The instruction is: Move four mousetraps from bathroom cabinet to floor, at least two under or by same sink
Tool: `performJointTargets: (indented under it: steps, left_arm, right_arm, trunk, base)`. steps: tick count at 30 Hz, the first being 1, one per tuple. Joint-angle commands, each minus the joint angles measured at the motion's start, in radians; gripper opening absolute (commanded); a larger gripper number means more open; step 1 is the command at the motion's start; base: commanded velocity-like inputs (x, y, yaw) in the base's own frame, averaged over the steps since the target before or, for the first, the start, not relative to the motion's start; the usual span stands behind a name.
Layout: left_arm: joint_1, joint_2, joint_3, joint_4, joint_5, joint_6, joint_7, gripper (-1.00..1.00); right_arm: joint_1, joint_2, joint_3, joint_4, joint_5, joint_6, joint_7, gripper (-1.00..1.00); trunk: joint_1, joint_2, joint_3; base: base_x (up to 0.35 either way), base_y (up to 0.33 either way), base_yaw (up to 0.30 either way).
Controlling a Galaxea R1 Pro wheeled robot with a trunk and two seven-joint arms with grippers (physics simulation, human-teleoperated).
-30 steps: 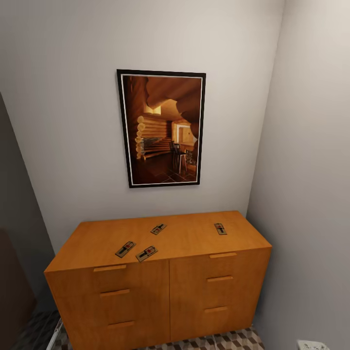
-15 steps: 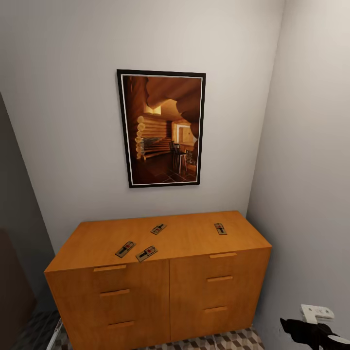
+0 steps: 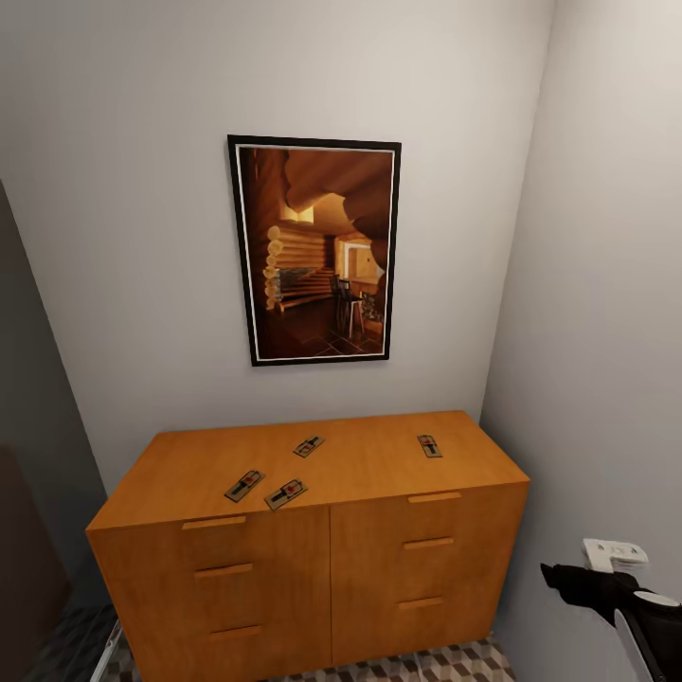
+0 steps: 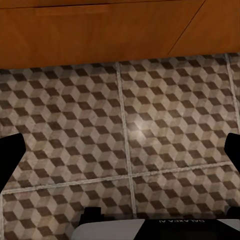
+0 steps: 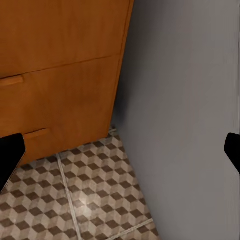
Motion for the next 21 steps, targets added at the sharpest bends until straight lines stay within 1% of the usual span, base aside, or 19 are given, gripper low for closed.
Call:
performJointTargets:
  steps: [1,10,11,18,19,21]
  left_arm:
    - [0.000,0.000,0.000,-0.002,0.007,0.006,-0.001,1.00]
    - [0.000,-0.001,0.001,-0.002,0.006,0.006,-0.001,1.00]
    - [0.000,-0.001,0.001,-0.002,0.006,0.006,-0.001,1.00]
    - [0.000,-0.001,0.001,-0.002,0.008,0.006,-0.001,1.00]
    - [0.000,-0.001,0.001,-0.002,0.008,0.006,-0.001,1.00]
    - [0.000,-0.001,0.002,-0.002,0.008,0.006,0.000,1.00]
  right_arm:
    - [-0.001,0.000,-0.001,-0.001,0.001,0.005,0.005,1.00]
    - [-0.113,0.001,-0.002,-0.009,0.007,0.070,0.004,1.00]
    - [-0.113,0.001,-0.002,-0.009,0.007,0.070,0.004,1.00]
    - [-0.210,0.003,0.003,-0.010,0.006,0.120,0.004,1.00]
    - [-0.210,0.003,0.003,-0.010,0.006,0.120,0.004,1.00]
    - [-0.237,0.006,0.005,-0.010,0.005,0.133,0.004,1.00]
  trunk:
    - [0.000,-0.001,-0.002]
    - [0.000,-0.001,-0.002]
    - [0.000,-0.001,-0.002]
    - [0.000,-0.001,-0.002]
    - [0.000,-0.001,-0.002]
    - [0.000,-0.001,-0.002]
  base:
    - [0.000,0.000,0.000]
    - [0.000,0.000,0.000]
    - [0.000,0.000,0.000]
    - [0.000,0.000,0.000]
    - [0.000,0.000,0.000]
    - [0.000,0.000,0.000]
